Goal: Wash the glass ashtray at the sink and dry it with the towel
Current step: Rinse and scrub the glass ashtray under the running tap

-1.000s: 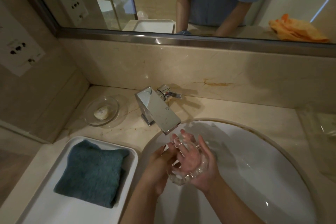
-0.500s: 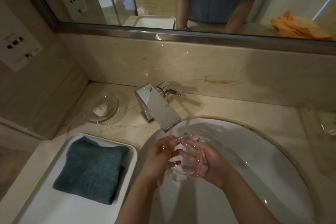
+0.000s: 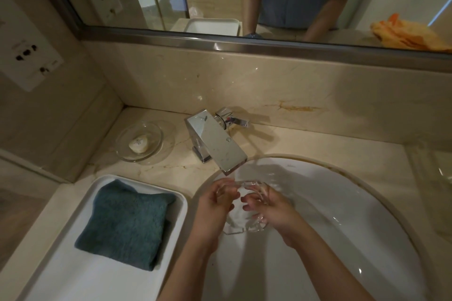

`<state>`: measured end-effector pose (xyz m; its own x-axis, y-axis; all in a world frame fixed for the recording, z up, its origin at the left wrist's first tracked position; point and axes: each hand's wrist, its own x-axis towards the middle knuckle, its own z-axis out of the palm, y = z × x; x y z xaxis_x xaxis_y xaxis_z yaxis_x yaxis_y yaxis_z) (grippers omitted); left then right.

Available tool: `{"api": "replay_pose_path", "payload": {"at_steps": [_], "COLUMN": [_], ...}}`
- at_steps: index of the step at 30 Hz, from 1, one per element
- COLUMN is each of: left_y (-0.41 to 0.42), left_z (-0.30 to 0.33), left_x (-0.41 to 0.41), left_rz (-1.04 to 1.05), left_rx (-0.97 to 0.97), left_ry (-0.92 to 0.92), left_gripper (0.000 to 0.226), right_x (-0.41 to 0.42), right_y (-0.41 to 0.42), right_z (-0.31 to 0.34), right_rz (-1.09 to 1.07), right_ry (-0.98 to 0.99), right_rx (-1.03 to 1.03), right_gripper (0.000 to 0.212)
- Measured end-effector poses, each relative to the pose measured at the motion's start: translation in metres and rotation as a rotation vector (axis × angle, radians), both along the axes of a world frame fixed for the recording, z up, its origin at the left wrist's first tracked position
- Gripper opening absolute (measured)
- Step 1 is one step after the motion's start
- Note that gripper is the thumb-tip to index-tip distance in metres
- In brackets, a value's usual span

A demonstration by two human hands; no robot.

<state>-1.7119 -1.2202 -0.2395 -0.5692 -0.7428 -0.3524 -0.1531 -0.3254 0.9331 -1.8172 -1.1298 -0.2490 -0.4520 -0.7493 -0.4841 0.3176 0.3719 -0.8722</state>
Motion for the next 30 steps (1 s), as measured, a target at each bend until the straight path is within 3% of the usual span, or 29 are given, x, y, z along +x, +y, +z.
{"api": "replay_pose_path", "payload": {"at_steps": [9, 14, 20, 26, 30], "left_y": [-0.003, -0.006, -0.001, 0.007, 0.001], "left_z": [0.001, -0.006, -0.009, -0.015, -0.011], "left_x": [-0.009, -0.008, -0.013, -0.017, -0.019], "left_rz": [0.053, 0.101, 0.224, 0.272, 0.277], "left_rx": [-0.038, -0.124, -0.337, -0.435, -0.488], "left_ry": [-0.094, -0.179, -0.341, -0.374, -0.395], "left_gripper": [0.006, 0.003, 0.01, 0.009, 0.024], "right_x": [-0.002, -0.001, 0.004, 0.005, 0.009], "right_y": [-0.012, -0.022, -0.027, -0.027, -0.025], "right_z": [-0.006, -0.009, -0.011, -0.012, -0.013], "right_rz": [0.019, 0.023, 0.032, 0.013, -0.02], "right_ry": [0.012, -0.004, 0.023, 0.07, 0.062], "right_rx": [0.015, 0.007, -0.001, 0.0, -0.007], "right_gripper": [0.029, 0.02, 0.013, 0.016, 0.011]}}
